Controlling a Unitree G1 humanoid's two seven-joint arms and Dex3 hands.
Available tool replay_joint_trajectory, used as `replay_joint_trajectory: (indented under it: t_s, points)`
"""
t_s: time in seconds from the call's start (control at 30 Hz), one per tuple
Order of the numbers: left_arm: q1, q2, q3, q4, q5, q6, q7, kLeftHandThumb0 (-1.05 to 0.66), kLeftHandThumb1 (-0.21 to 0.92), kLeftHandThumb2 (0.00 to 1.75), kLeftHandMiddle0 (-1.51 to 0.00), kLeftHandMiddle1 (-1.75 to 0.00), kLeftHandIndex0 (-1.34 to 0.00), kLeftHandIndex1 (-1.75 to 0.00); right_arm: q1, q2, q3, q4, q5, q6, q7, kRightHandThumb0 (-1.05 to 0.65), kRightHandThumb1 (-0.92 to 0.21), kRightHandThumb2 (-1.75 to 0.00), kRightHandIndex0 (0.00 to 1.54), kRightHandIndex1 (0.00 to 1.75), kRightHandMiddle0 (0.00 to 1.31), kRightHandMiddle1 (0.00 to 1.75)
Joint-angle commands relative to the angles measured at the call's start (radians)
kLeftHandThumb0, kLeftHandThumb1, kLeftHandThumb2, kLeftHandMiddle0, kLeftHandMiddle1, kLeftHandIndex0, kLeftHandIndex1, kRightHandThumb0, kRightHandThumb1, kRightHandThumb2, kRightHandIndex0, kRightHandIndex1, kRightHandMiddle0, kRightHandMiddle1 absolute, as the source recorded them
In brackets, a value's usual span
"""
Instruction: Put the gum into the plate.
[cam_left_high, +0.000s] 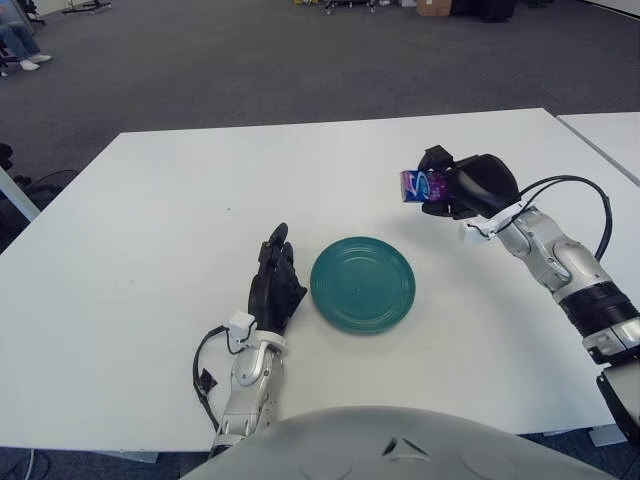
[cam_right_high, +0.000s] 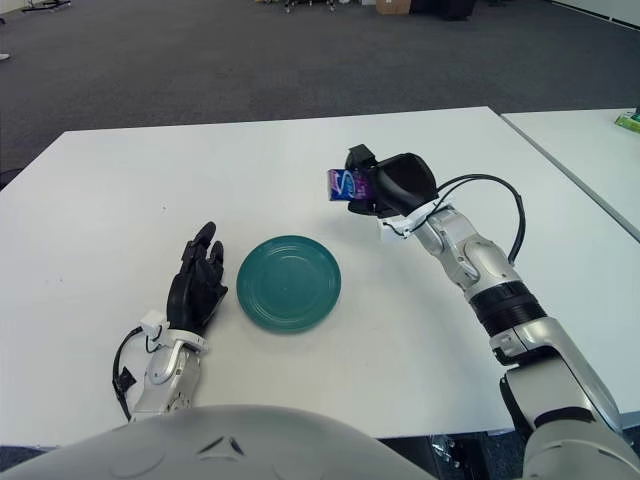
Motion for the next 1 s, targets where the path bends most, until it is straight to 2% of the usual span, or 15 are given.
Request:
replay_joint_trajectory:
  t_s: [0.0, 0.17, 0.4, 0.53, 0.8, 0.97]
  points:
    - [-0.025, -0.053, 0.011, 0.047, -0.001, -0.010, -0.014, -0.95, 0.92, 0.97, -0.12, 0.00, 0.00, -0.52, 0.006, 0.012, -0.026, -0.066, 0.014, 0.019, 0.059, -0.48, -0.92, -0.69, 1.07, 1.75, 0.84, 1.75]
    - [-0.040, -0.050, 0.011, 0.079, 0.001, -0.047, -0.044, -0.95, 0.92, 0.98, -0.10, 0.00, 0.00, -0.50, 0.031, 0.036, -0.025, -0.177, 0.003, 0.058, 0.158, -0.48, -0.92, -0.70, 1.08, 1.75, 0.85, 1.75]
    - [-0.023, -0.059, -0.003, 0.045, 0.014, -0.002, -0.017, -0.94, 0.92, 0.98, -0.09, 0.00, 0.00, -0.46, 0.071, 0.100, -0.005, -0.348, 0.004, 0.149, 0.336, -0.48, -0.92, -0.70, 1.06, 1.75, 0.85, 1.75]
    - [-0.011, -0.066, -0.009, 0.014, 0.024, 0.031, 0.010, -0.92, 0.92, 0.97, -0.09, 0.00, 0.00, -0.47, 0.082, 0.120, 0.013, -0.372, 0.002, 0.145, 0.390, -0.47, -0.92, -0.70, 1.06, 1.75, 0.85, 1.75]
    - [0.000, -0.075, -0.019, -0.015, 0.048, 0.049, 0.060, -0.91, 0.92, 0.96, -0.13, -0.02, 0.00, -0.51, 0.078, 0.193, 0.090, -0.359, -0.040, 0.136, 0.441, -0.48, -0.92, -0.67, 1.07, 1.75, 0.82, 1.75]
    - [0.002, -0.074, -0.024, -0.021, 0.049, 0.053, 0.073, -0.91, 0.92, 0.96, -0.14, -0.02, 0.00, -0.51, 0.075, 0.212, 0.110, -0.358, -0.056, 0.127, 0.465, -0.49, -0.92, -0.66, 1.04, 1.75, 0.80, 1.75]
